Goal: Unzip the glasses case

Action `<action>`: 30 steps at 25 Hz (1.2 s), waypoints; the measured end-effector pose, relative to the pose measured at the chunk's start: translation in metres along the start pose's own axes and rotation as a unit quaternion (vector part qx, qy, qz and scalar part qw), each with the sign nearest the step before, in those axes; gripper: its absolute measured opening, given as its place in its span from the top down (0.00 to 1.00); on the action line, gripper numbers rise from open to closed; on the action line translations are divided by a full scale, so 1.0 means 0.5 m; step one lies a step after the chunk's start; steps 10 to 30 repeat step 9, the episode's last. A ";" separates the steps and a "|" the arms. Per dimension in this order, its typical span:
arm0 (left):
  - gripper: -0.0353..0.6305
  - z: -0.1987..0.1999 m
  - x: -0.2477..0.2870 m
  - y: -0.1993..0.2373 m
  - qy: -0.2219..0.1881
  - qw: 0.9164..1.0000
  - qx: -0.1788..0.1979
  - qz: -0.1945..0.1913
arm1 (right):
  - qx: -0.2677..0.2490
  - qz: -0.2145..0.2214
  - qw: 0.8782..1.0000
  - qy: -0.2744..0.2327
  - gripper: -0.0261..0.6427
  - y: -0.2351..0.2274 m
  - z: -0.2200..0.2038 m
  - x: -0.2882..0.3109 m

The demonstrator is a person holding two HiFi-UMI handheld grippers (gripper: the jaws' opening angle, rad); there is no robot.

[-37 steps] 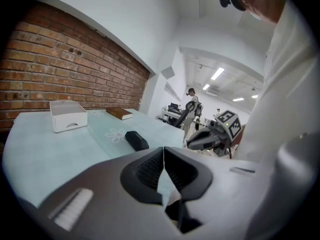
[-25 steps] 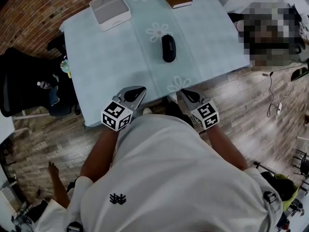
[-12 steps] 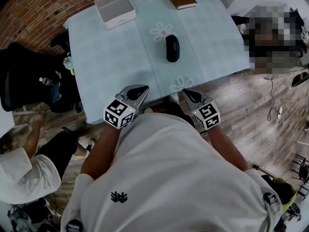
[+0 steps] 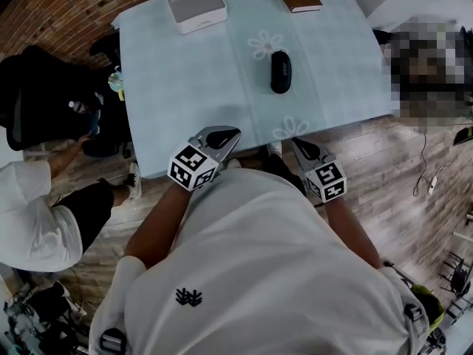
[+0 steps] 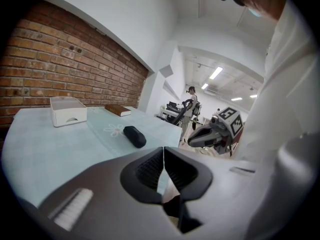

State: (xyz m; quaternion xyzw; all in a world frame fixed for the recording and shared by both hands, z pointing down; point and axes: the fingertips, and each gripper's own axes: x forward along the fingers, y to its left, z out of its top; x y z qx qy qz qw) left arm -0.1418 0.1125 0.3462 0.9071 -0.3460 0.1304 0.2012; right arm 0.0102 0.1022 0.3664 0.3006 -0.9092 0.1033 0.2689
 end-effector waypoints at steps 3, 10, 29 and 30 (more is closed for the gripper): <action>0.87 -0.001 0.002 0.006 0.002 1.000 -0.002 0.003 | -0.001 0.004 1.000 0.001 0.96 -0.004 0.000 0.009; 0.86 -0.004 0.032 0.022 0.000 1.000 -0.004 0.000 | -0.008 0.001 1.000 0.005 0.96 -0.034 -0.003 0.023; 0.86 -0.004 0.032 0.022 0.000 1.000 -0.004 0.000 | -0.008 0.001 1.000 0.005 0.96 -0.034 -0.003 0.023; 0.86 -0.004 0.032 0.022 0.000 1.000 -0.004 0.000 | -0.008 0.001 1.000 0.005 0.96 -0.034 -0.003 0.023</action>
